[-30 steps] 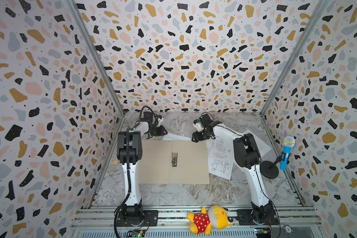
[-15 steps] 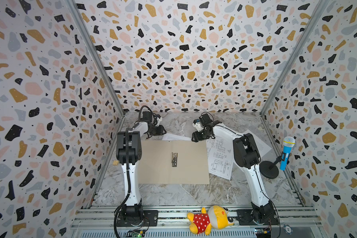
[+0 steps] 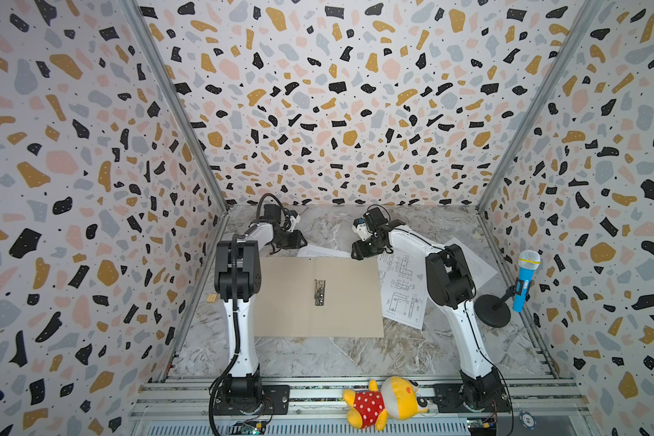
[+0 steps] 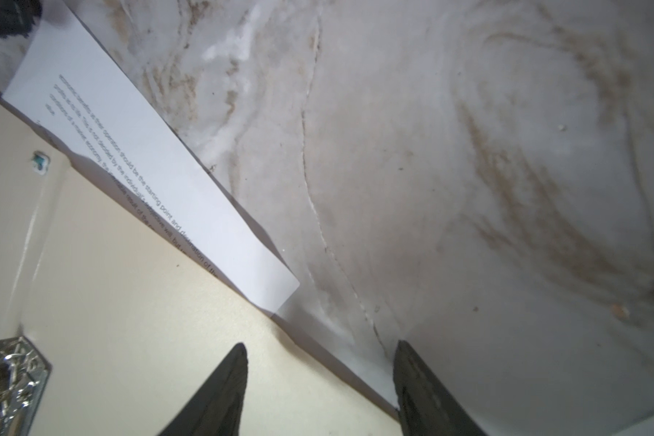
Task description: Put the files into the folder
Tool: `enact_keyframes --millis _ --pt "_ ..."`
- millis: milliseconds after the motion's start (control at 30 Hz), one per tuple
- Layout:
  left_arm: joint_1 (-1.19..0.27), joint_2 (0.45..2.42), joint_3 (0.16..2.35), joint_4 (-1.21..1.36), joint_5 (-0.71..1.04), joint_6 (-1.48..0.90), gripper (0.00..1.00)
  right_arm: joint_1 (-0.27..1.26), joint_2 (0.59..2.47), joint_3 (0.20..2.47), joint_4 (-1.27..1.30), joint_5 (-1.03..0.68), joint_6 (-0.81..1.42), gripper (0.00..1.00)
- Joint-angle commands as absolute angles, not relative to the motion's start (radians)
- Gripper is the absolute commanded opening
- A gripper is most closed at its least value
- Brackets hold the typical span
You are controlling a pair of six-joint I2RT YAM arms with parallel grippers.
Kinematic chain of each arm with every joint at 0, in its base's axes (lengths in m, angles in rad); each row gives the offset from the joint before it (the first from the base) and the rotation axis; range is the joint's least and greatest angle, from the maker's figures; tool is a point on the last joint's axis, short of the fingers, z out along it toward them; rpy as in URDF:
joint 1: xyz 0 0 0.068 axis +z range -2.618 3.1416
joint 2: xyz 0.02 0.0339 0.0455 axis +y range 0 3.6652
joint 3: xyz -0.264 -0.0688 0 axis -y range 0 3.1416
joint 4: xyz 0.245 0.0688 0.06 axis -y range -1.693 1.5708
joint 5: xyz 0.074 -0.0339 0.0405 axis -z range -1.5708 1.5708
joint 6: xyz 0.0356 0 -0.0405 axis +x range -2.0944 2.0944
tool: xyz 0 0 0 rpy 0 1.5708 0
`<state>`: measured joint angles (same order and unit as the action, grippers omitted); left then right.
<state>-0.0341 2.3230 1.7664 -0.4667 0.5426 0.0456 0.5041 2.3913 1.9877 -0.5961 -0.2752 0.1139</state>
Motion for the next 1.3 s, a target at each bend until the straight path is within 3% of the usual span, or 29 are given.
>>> enact_keyframes --millis 0,367,733,1267 --pt "-0.042 2.359 1.789 -0.508 0.544 0.066 0.34 0.502 2.41 2.021 -0.659 -0.246 0.102 0.63" --pt "-0.043 2.367 1.789 -0.51 0.51 0.063 0.28 0.502 2.422 2.04 -0.67 -0.256 0.095 0.63" --pt "-0.043 2.353 1.748 -0.454 0.614 0.022 0.25 0.503 2.442 2.073 -0.672 -0.287 0.102 0.63" --pt "-0.042 2.326 1.702 -0.417 0.644 -0.013 0.43 0.508 2.462 2.102 -0.676 -0.301 0.101 0.63"
